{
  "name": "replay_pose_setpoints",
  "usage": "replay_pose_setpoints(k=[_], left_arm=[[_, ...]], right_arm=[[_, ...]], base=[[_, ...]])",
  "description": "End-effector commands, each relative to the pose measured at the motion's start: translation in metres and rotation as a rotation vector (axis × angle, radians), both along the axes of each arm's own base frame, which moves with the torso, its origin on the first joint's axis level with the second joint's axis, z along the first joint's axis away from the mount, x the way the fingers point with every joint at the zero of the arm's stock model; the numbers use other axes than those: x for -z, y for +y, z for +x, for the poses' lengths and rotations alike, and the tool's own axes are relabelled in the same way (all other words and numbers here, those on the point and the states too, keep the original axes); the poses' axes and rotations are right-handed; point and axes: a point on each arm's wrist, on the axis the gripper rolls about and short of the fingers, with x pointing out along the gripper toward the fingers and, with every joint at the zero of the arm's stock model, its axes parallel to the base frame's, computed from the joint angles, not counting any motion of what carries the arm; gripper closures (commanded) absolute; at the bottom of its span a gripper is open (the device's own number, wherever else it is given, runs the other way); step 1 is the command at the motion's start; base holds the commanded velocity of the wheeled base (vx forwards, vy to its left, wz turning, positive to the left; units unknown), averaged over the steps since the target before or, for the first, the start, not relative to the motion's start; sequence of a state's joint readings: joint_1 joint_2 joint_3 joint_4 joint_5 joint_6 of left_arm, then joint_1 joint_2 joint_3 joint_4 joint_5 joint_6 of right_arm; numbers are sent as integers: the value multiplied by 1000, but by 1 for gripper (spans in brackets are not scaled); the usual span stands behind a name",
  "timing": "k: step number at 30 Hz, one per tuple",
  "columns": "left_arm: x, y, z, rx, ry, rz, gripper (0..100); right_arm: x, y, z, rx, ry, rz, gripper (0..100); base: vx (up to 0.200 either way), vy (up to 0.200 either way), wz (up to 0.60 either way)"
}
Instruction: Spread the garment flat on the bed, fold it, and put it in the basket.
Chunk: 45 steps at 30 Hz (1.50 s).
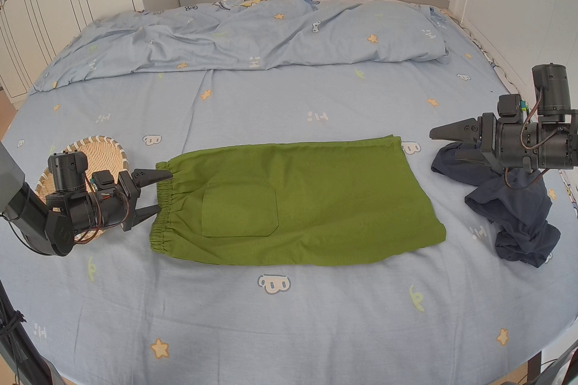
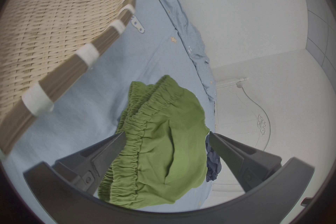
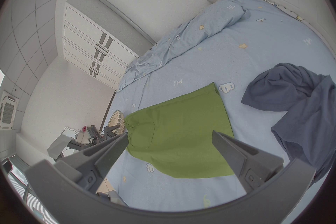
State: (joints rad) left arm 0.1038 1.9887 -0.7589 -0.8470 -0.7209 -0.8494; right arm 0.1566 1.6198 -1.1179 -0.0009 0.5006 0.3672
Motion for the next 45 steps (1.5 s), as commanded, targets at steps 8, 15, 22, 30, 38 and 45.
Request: replay_pose_setpoints(k=[8,15,22,30,38,45], left_arm=[[20,5,3,-9,49,-6,0],[18,5,0,-7,47,-5,0],[22,4,2,-3,53,-3,0],[24,6,3,-12,48,17,0],[32,3,4,8,46,49,0],[33,-11,6,45,42,55,0]], right_arm=[[-4,2,-9,-11,-14,1,0],[-2,4,-10,-18,-8,0,0],[-2,4,-10,-19,-7,-2,0],[0,5,-10,-22,-1,-3,0],[1,9,-11,-34,-3,-3,0],[2,9,-11,-36,-1,-3,0]], base=[[0,0,0],[0,0,0],[0,0,0],[0,0,0],[0,0,0],[0,0,0]])
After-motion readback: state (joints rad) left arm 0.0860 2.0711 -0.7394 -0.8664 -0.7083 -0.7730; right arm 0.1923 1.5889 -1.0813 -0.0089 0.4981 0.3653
